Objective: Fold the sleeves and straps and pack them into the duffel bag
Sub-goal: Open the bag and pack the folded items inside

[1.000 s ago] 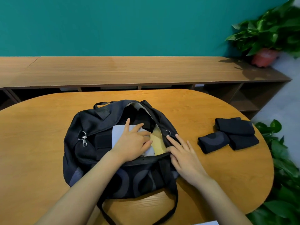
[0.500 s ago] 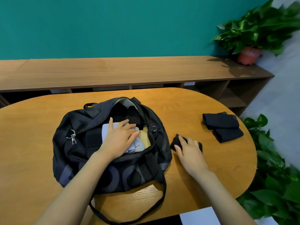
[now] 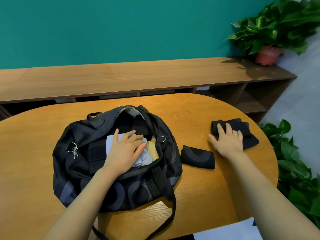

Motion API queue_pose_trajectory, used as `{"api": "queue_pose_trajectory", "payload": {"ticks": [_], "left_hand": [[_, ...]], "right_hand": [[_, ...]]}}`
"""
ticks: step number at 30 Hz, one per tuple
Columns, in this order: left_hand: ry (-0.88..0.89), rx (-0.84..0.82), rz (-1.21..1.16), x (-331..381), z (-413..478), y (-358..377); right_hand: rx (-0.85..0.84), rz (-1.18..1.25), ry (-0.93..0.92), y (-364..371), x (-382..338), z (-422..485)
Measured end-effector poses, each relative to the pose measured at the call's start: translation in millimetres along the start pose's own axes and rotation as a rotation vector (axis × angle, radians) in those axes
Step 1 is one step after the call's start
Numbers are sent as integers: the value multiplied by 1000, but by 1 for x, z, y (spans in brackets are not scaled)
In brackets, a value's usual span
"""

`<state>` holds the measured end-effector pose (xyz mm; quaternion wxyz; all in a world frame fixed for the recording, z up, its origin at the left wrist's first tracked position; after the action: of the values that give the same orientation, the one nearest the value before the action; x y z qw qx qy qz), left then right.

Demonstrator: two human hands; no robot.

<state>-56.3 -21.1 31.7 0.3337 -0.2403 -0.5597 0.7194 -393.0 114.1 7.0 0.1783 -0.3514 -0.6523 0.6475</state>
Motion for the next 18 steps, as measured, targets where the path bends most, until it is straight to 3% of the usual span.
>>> {"api": "queue_pose_trajectory", "payload": {"ticks": [8, 12, 18], "left_hand": [[6, 33, 37, 0, -1, 1], [10, 42, 42, 2, -2, 1], [-6, 11, 6, 0, 1, 1]], "right_hand": [[17, 146, -271, 0, -68, -13], [188, 178, -209, -26, -49, 5], [-208, 172, 123, -13, -17, 43]]}}
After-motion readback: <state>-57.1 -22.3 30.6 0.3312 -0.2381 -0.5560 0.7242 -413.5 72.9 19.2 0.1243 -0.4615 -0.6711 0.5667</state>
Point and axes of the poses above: each hand's wrist, its own z-axis towards the middle knuckle, its own y-axis out of the palm, x = y × z, the point moved 6 cm from there along z, towards the middle knuckle, and after that the axes turned 12 degrees about z, right-handed, at the moved point
